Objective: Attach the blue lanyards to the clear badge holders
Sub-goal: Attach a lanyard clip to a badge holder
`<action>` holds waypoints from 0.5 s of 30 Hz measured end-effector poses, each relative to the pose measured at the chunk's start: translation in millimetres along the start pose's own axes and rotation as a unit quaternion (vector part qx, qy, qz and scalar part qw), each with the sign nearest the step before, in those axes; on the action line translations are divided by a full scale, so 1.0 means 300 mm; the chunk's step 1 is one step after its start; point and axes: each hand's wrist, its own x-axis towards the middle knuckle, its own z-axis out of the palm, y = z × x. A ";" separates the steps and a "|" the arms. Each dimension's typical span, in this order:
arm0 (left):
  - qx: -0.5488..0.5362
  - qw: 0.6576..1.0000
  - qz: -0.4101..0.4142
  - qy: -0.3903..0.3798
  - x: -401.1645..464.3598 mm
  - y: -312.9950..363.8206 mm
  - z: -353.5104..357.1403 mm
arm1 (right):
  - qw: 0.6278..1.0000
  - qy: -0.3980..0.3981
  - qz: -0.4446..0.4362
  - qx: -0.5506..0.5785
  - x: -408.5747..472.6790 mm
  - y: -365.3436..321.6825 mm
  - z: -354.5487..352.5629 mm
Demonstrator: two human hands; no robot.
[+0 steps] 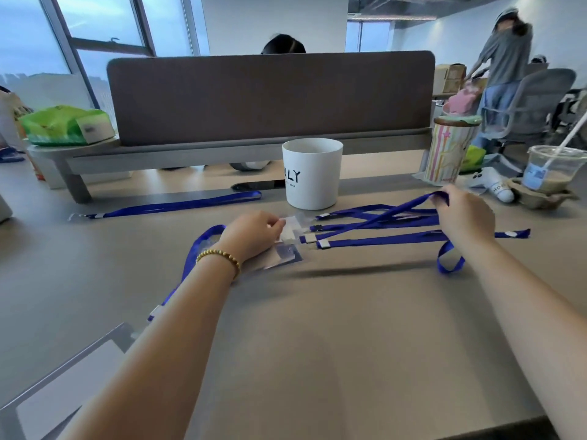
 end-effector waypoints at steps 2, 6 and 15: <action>0.055 0.998 0.017 -0.026 0.022 0.012 0.023 | 0.997 -0.012 -0.012 -0.080 0.035 0.054 0.024; 0.114 0.991 0.044 -0.047 0.052 0.007 0.069 | 0.976 -0.094 -0.025 -0.195 0.064 0.133 0.053; 0.178 0.982 0.061 -0.025 0.074 0.011 0.134 | 0.956 -0.041 0.021 -0.290 0.107 0.207 0.049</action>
